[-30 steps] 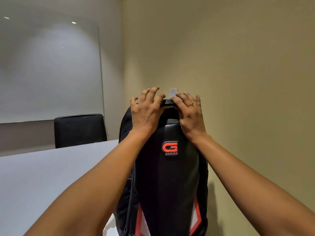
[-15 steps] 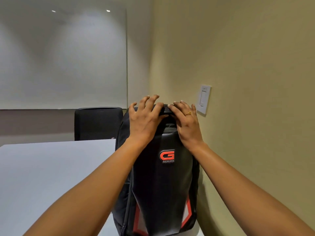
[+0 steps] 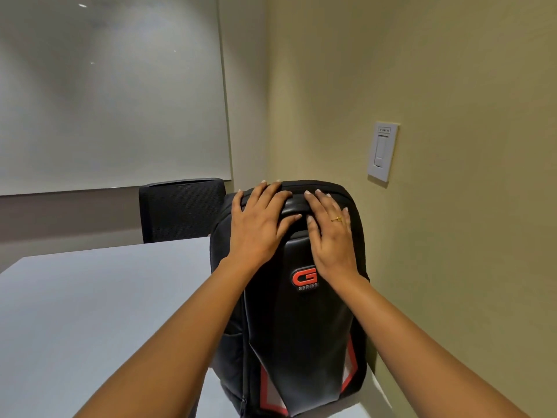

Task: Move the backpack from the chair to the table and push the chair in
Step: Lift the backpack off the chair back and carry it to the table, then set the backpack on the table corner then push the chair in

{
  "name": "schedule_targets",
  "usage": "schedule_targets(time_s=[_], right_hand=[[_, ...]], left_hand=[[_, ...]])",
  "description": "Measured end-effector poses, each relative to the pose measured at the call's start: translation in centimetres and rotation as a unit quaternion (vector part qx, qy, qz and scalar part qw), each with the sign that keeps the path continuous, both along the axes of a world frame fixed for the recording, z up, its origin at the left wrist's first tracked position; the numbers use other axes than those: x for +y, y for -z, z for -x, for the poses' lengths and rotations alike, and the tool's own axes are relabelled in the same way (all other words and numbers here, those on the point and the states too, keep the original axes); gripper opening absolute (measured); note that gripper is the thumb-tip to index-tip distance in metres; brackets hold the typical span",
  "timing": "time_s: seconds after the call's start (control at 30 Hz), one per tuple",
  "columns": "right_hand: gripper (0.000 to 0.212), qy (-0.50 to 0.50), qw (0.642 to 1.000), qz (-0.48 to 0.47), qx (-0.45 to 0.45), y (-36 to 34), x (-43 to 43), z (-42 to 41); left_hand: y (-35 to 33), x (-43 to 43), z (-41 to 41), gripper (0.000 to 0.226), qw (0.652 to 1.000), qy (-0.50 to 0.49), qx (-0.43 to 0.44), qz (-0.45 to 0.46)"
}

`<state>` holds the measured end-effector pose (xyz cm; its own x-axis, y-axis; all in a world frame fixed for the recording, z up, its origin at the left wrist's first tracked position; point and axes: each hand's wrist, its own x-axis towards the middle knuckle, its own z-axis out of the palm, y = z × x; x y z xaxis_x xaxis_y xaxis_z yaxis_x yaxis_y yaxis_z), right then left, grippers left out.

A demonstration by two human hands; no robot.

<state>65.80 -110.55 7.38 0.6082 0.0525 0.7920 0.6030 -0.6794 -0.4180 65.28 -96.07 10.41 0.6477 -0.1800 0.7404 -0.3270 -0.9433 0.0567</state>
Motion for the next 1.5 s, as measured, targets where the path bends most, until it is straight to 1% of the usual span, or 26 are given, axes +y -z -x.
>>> schedule_targets(time_s=[0.07, 0.13, 0.23, 0.33, 0.4, 0.43, 0.53, 0.6, 0.7, 0.8, 0.87, 0.93, 1.0, 1.07, 1.13, 1.2, 1.27, 1.33, 1.4, 1.5], right_hand=[[0.051, 0.039, 0.999, -0.013, 0.027, 1.1, 0.8, 1.5], [0.056, 0.066, 0.995, -0.028, 0.066, 1.9, 1.1, 2.6], [0.068, 0.072, 0.987, -0.033, 0.137, 2.6, 1.4, 3.8], [0.073, 0.047, 0.985, -0.027, 0.165, 2.6, 1.5, 4.1], [0.073, 0.022, 0.984, -0.029, 0.174, 2.3, 1.4, 3.4], [0.073, 0.01, 0.983, -0.027, 0.18, 2.2, 1.4, 3.0], [0.069, -0.017, 0.98, -0.011, 0.196, 2.0, 1.9, 1.8], [0.068, -0.038, 0.979, -0.007, 0.199, 1.9, 2.2, 1.2], [0.067, -0.086, 0.975, 0.0, 0.206, 1.9, 1.9, 0.0], [0.063, -0.146, 0.969, 0.032, 0.197, 1.8, 0.6, -1.8], [0.062, -0.174, 0.964, 0.057, 0.191, 1.5, -0.3, -2.9], [0.061, -0.18, 0.962, 0.082, 0.188, 1.0, -1.1, -3.8], [0.06, -0.15, 0.965, 0.098, 0.19, 0.7, -1.8, -4.0], [0.058, -0.093, 0.976, 0.095, 0.174, 0.4, -2.0, -3.1], [0.051, -0.034, 0.991, 0.04, 0.127, -0.1, -1.6, -0.9], [0.048, 0.002, 0.997, -0.029, 0.076, -0.8, -0.4, 2.0], [0.045, 0.034, 0.996, -0.054, 0.059, -1.8, 1.2, 4.9], [0.043, 0.062, 0.995, -0.039, 0.068, -2.9, 2.5, 7.1], [0.044, 0.079, 0.99, 0.0, 0.116, -3.8, 3.5, 8.5], [0.069, 0.114, 0.969, 0.109, 0.188, -3.7, 4.6, 9.2]], left_hand=[[0.4, 0.8, 0.7, 0.068, 1.0, 0.014, 0.017, -0.014], [0.4, 1.2, 0.9, 0.074, 0.999, 0.007, 0.039, -0.014], [-0.5, 2.0, 0.9, 0.082, 0.997, -0.008, 0.071, -0.006], [-1.3, 2.8, 1.0, 0.085, 0.994, -0.003, 0.102, 0.032], [-1.8, 3.1, 1.2, 0.083, 0.992, -0.001, 0.117, 0.049], [-2.0, 3.2, 1.3, 0.079, 0.991, -0.004, 0.124, 0.053], [-2.0, 3.1, 1.7, 0.058, 0.989, -0.026, 0.133, 0.068], [-1.7, 3.0, 2.1, 0.052, 0.988, -0.049, 0.126, 0.069], [-1.6, 3.0, 2.9, 0.05, 0.988, -0.084, 0.114, 0.065], [-1.2, 2.5, 4.0, 0.052, 0.988, -0.106, 0.094, 0.056], [-1.1, 1.8, 4.6, 0.054, 0.988, -0.107, 0.095, 0.057], [-1.1, 1.2, 4.9, 0.055, 0.987, -0.103, 0.106, 0.057], [-1.5, 1.1, 5.1, 0.054, 0.988, -0.095, 0.112, 0.057], [-2.2, 1.4, 5.1, 0.05, 0.988, -0.078, 0.118, 0.063], [-3.4, 1.8, 4.7, 0.044, 0.988, -0.053, 0.131, 0.07], [-4.7, 2.3, 3.7, 0.04, 0.984, -0.01, 0.158, 0.082], [-5.9, 2.6, 2.3, 0.04, 0.978, 0.041, 0.188, 0.079], [-6.4, 2.5, 0.7, 0.041, 0.971, 0.088, 0.216, 0.046], [-6.4, 2.1, -0.9, 0.042, 0.96, 0.131, 0.247, 0.01], [-5.9, 0.9, -2.7, 0.042, 0.93, 0.207, 0.303, 0.003]])
